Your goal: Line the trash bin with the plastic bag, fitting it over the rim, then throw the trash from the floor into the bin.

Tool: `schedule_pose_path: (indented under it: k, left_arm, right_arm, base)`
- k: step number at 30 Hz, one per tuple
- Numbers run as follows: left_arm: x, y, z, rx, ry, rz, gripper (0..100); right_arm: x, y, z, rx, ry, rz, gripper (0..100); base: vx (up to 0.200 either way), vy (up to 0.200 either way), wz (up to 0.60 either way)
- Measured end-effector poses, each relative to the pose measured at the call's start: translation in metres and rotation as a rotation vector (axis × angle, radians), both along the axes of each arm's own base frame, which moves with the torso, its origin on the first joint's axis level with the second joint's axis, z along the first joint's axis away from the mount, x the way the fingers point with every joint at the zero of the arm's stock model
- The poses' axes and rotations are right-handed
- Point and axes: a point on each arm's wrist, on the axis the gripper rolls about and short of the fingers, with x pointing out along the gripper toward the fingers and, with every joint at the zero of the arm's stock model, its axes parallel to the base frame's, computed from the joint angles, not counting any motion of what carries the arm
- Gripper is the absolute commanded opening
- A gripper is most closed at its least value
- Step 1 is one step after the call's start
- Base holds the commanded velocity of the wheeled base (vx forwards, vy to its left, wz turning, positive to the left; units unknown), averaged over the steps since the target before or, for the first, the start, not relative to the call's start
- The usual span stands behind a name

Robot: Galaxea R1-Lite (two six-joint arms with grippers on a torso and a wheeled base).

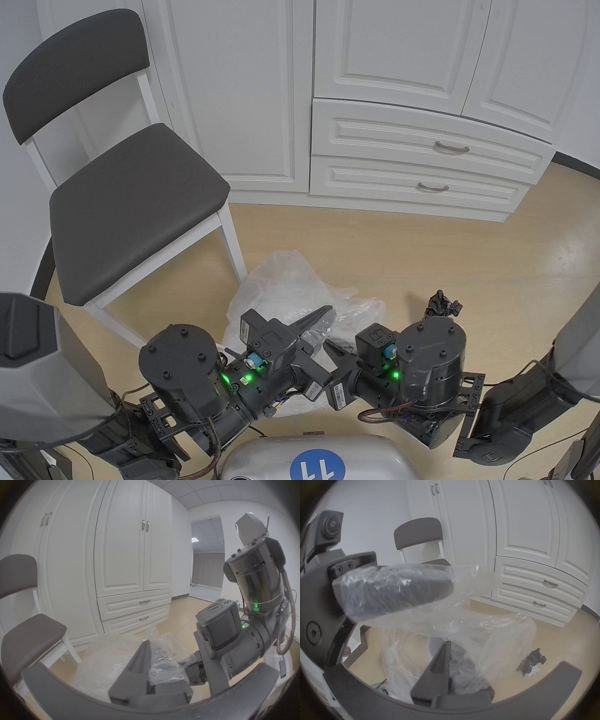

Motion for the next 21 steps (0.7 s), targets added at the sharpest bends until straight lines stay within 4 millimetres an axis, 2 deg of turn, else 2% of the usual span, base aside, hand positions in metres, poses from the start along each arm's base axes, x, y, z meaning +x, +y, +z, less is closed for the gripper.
schedule_pose_path:
  k: [14,21]
  left_arm:
    - [0.017,-0.009,-0.031,0.059,0.059,0.022,0]
    - [0.033,-0.017,-0.052,0.077,0.093,0.047,0]
  right_arm:
    - [0.015,0.007,-0.038,-0.056,0.045,-0.012,0]
    - [0.035,0.007,-0.056,-0.009,0.018,0.003,0]
  base:
    - [0.000,0.000,0.00]
    - [0.000,0.000,0.00]
